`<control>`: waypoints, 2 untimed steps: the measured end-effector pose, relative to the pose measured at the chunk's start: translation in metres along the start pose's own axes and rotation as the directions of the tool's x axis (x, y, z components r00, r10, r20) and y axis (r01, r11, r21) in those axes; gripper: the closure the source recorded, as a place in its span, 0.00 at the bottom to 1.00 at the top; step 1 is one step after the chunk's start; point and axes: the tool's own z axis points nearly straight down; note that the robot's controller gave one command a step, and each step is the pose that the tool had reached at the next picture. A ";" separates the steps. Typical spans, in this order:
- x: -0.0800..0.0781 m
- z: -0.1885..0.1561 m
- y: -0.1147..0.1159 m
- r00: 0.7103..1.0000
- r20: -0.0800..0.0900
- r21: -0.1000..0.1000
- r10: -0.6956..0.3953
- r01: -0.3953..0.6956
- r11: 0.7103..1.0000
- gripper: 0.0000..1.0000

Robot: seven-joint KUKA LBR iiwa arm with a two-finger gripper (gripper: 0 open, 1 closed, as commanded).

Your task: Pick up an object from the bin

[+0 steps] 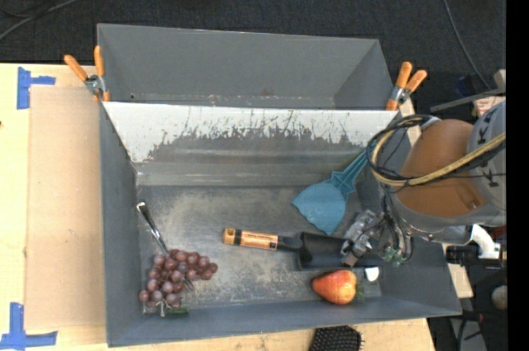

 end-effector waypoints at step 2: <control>0.005 0.001 -0.006 0.995 0.003 -0.001 0.102 -0.102 0.995 1.00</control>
Offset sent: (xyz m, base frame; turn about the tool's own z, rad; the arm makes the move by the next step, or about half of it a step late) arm -0.0115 -0.0059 0.0058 0.1278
